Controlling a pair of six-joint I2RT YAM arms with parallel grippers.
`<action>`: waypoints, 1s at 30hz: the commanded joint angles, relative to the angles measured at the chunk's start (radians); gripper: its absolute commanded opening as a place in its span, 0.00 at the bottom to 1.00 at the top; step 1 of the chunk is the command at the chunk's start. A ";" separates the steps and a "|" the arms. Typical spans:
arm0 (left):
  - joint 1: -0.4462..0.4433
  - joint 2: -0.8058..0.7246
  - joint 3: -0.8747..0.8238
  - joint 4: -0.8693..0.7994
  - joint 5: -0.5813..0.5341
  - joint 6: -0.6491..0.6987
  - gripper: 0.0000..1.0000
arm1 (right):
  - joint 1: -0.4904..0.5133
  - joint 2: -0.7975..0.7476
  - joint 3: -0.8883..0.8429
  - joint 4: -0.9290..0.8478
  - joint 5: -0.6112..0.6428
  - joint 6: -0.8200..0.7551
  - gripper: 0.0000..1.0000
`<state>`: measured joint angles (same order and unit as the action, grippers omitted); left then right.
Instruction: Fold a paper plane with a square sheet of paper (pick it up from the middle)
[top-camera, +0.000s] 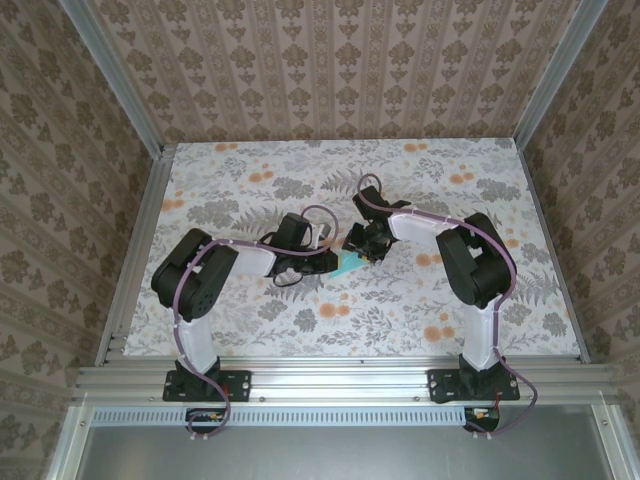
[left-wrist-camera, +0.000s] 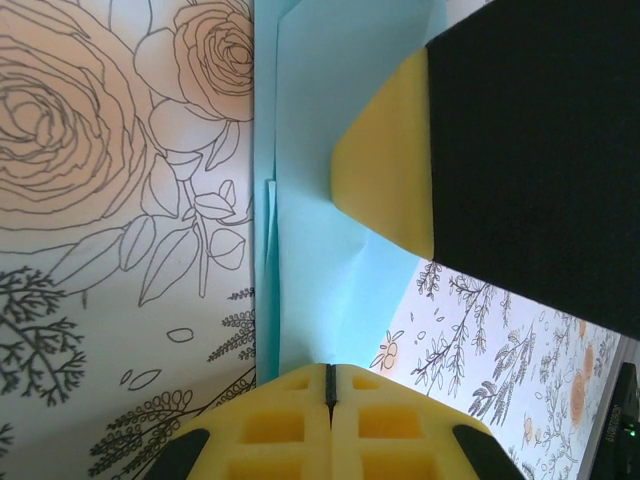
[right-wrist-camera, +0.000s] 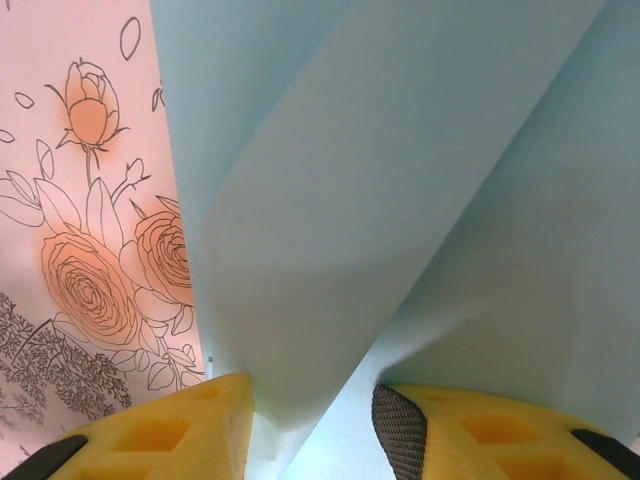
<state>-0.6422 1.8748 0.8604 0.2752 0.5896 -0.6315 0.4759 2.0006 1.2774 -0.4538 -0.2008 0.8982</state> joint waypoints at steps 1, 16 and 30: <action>-0.005 0.009 0.022 -0.028 -0.008 0.024 0.04 | -0.003 0.180 -0.088 -0.124 0.145 0.018 0.45; -0.005 0.008 0.004 -0.079 -0.043 0.047 0.03 | -0.003 0.195 -0.088 -0.125 0.147 0.017 0.45; 0.008 -0.063 0.001 -0.134 -0.017 0.075 0.08 | 0.001 0.210 -0.082 -0.139 0.165 0.011 0.45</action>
<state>-0.6434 1.8645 0.8646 0.2146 0.5632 -0.5884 0.4763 2.0098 1.2903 -0.4725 -0.1978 0.8982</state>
